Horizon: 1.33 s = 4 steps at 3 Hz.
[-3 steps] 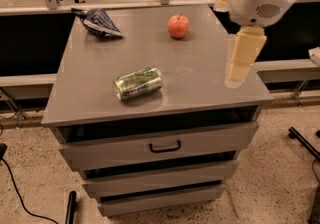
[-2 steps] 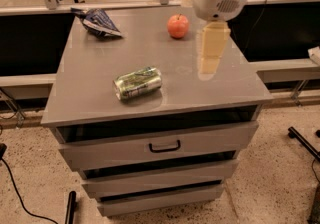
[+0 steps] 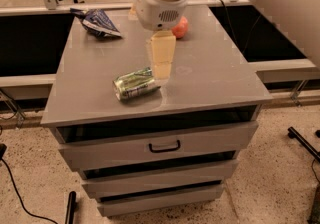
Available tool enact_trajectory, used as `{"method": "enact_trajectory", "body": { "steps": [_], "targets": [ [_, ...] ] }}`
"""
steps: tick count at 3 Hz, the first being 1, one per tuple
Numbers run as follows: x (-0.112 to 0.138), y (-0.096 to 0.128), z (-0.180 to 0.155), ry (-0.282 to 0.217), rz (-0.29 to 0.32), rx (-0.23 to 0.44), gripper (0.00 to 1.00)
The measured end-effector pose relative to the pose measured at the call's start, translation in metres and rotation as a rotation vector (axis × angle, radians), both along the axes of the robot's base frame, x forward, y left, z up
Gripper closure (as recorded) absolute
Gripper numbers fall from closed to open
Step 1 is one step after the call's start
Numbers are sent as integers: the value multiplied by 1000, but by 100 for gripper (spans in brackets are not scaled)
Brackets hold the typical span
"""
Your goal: Place green can upright
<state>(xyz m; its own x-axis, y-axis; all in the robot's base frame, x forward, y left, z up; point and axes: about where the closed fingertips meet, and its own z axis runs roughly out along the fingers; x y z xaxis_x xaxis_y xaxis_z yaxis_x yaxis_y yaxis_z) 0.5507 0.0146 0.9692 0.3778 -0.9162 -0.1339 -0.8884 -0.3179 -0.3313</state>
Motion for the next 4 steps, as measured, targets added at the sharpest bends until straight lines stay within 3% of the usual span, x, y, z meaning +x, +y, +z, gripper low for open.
{"method": "enact_trajectory", "body": {
  "steps": [1,2,3,4],
  "targets": [
    [-1,19,-10,56,47,28,0],
    [-1,19,-10,56,47,28,0],
    [-2,27,-29,75,69,-40,0],
    [-8,41,-60,103,112,-154,0]
  ]
}}
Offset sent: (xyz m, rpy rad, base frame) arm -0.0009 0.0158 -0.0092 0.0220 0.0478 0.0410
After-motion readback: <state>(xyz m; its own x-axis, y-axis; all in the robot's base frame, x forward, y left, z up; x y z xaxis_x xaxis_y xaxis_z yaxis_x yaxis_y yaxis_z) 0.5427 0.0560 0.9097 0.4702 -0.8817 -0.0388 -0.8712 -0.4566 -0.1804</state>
